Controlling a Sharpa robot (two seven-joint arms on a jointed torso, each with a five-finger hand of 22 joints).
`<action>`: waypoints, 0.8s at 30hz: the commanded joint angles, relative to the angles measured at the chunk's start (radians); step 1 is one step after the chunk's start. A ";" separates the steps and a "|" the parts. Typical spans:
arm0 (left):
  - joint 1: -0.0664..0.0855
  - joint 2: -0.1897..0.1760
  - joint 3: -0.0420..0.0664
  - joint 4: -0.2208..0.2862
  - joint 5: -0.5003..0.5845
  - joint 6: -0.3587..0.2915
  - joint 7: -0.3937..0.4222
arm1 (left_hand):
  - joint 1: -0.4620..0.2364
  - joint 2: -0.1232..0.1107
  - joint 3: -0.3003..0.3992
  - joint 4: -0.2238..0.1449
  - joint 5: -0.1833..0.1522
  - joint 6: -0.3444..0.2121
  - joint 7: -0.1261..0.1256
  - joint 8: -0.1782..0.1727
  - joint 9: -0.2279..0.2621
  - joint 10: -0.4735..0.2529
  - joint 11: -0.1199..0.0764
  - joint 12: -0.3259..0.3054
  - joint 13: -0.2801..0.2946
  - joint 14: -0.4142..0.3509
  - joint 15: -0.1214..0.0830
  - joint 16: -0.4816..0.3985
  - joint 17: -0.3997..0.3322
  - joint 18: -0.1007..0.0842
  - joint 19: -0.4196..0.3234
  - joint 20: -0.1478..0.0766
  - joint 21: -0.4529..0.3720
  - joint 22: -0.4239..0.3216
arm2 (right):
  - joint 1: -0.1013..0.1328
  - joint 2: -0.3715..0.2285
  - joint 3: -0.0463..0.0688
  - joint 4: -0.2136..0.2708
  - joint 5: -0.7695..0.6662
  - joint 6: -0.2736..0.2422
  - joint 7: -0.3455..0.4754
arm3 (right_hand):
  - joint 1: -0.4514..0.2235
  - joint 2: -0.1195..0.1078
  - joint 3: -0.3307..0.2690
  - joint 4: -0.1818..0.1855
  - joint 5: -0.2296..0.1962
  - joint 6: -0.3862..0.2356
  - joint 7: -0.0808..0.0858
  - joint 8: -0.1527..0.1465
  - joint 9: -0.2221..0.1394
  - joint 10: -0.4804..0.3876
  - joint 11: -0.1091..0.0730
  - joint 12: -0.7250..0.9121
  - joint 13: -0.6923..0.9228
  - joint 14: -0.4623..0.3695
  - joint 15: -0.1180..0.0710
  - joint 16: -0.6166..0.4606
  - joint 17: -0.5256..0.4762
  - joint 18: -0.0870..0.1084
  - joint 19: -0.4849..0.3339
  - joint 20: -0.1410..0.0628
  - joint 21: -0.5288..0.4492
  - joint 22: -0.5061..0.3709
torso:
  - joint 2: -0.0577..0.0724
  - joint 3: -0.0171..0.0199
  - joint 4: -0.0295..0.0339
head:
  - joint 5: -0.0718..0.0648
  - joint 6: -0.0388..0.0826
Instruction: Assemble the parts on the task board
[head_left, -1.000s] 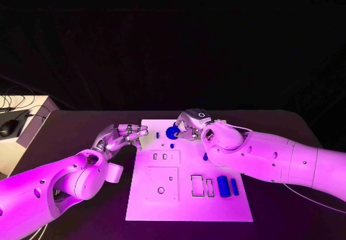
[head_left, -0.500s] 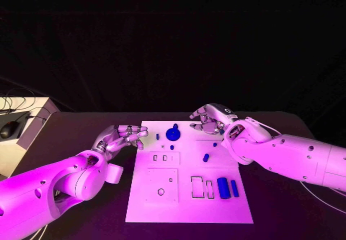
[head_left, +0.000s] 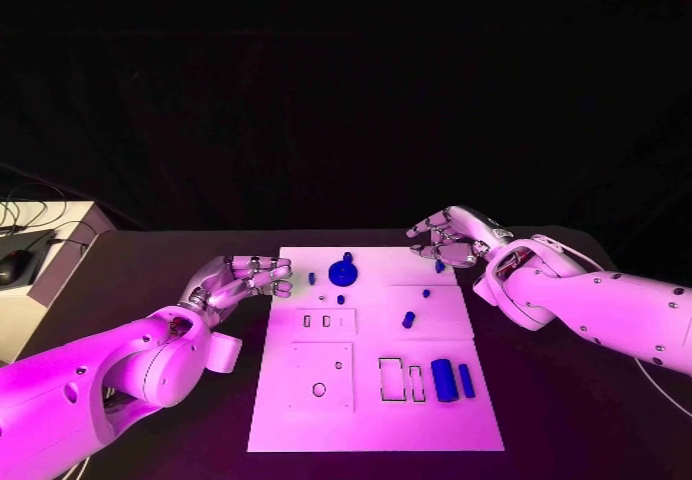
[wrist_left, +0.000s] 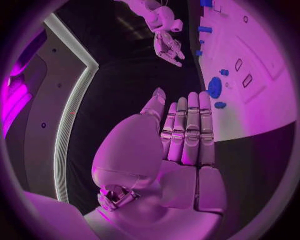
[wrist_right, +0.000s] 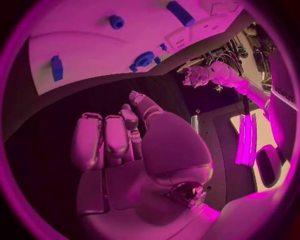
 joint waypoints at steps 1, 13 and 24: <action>-0.003 0.003 0.001 0.000 0.007 0.043 0.025 | 0.001 0.005 0.010 -0.001 -0.002 0.009 0.002 -0.003 -0.001 0.008 -0.001 -0.004 -0.001 0.008 0.001 -0.017 -0.017 -0.017 0.010 0.005 -0.023 -0.016 | 0.001 -0.013 0.001 -0.023 0.048 0.047 0.082 | -0.001 -0.012 -0.020 0.002 -0.011 0.001 0.000 -0.002 -0.001 0.001 0.000 0.002 -0.002 0.001 0.003 -0.005 0.001 -0.007 0.042 0.003 0.006 0.176 | 0.000 0.0017 -0.0032 | -0.012 0.003; -0.014 0.003 0.001 -0.001 0.007 0.048 0.031 | -0.001 -0.002 0.016 -0.001 0.000 0.000 0.005 -0.004 -0.001 0.002 0.000 -0.003 -0.001 0.029 0.000 -0.014 -0.055 -0.020 0.053 0.000 -0.068 -0.049 | -0.001 -0.026 0.001 -0.135 0.045 0.089 0.109 | 0.024 -0.031 -0.124 0.029 -0.028 -0.017 0.002 -0.001 0.001 0.001 0.006 0.002 -0.005 0.002 0.008 0.001 0.014 -0.008 0.043 0.008 0.016 0.178 | 0.000 0.0032 -0.0019 | -0.031 0.002; -0.019 0.005 0.001 0.000 0.007 0.042 0.034 | -0.003 -0.010 0.013 -0.002 0.000 -0.014 0.017 -0.003 -0.001 -0.013 0.007 -0.003 -0.001 0.047 -0.003 -0.012 -0.056 -0.022 0.071 -0.007 -0.072 -0.054 | -0.011 -0.009 0.000 -0.205 0.021 0.132 0.119 | 0.046 -0.060 -0.171 0.059 -0.061 -0.054 0.011 -0.002 0.003 -0.010 0.013 -0.001 -0.012 0.001 0.015 0.004 0.020 -0.006 0.043 0.014 0.019 0.179 | 0.000 0.0004 0.0007 | -0.038 0.004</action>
